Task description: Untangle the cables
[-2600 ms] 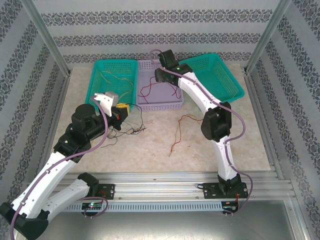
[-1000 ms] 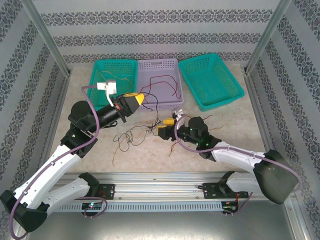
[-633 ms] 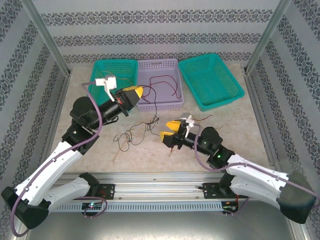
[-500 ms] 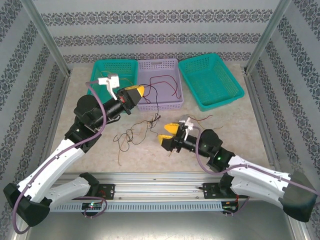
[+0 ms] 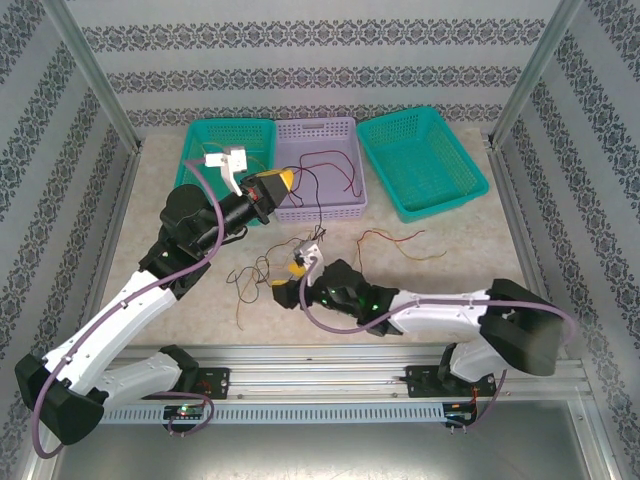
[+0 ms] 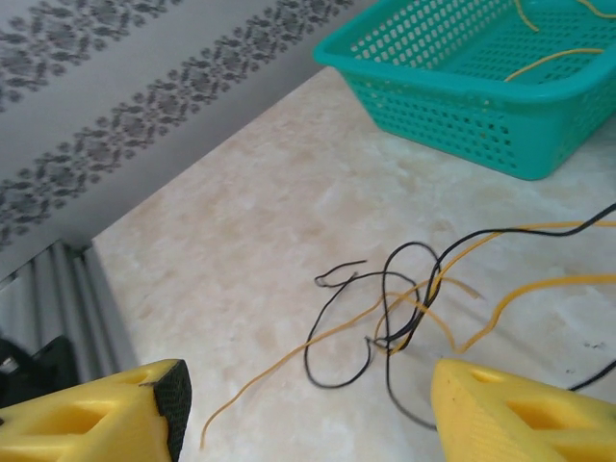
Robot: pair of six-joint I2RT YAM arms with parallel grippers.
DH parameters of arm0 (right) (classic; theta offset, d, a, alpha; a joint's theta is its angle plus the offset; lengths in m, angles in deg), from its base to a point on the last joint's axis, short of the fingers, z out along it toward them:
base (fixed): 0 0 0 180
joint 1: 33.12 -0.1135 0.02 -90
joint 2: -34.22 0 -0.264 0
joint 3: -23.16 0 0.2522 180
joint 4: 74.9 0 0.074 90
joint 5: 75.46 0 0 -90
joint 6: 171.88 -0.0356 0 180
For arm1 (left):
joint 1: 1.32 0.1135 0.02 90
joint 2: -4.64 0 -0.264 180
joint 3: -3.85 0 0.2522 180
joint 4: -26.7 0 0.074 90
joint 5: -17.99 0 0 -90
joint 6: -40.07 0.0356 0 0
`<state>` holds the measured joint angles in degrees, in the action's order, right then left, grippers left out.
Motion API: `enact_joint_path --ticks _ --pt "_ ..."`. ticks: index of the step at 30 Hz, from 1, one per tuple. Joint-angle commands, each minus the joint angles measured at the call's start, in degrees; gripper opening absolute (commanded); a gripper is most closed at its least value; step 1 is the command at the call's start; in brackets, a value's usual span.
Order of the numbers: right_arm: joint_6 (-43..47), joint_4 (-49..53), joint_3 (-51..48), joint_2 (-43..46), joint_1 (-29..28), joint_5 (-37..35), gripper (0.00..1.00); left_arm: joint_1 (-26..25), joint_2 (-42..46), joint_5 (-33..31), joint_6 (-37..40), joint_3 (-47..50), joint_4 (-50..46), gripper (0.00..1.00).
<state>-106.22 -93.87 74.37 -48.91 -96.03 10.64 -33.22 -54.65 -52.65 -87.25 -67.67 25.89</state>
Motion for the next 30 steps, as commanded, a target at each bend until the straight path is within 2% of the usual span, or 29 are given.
enact_joint_path --ticks 1,5,8,16,24,30 --pt "-1.2 1.1 4.0 -3.0 -0.7 -8.0 0.67 -0.6 1.7 -0.5 -0.2 -1.2 3.6 0.00" --pt "-2.8 8.7 8.2 -5.8 -0.5 -13.6 0.66 -0.6 2.2 -0.6 -0.1 -0.6 3.6 0.00" --pt "-3.2 8.5 9.1 -7.3 -0.5 -14.3 0.65 -0.6 2.5 -0.4 -0.1 -0.4 3.7 0.00" --pt "-3.6 10.4 13.0 -10.2 -0.1 -19.0 0.54 -0.6 3.5 -0.1 -1.4 0.0 4.6 0.00" --pt "-8.4 13.0 13.1 -10.0 1.6 -23.0 0.18 -0.7 5.2 -0.8 -0.6 0.1 3.5 0.00" --pt "-8.9 11.1 7.2 -5.8 2.6 -22.0 0.01 -0.7 8.5 -3.9 5.8 -1.9 -3.7 0.00"
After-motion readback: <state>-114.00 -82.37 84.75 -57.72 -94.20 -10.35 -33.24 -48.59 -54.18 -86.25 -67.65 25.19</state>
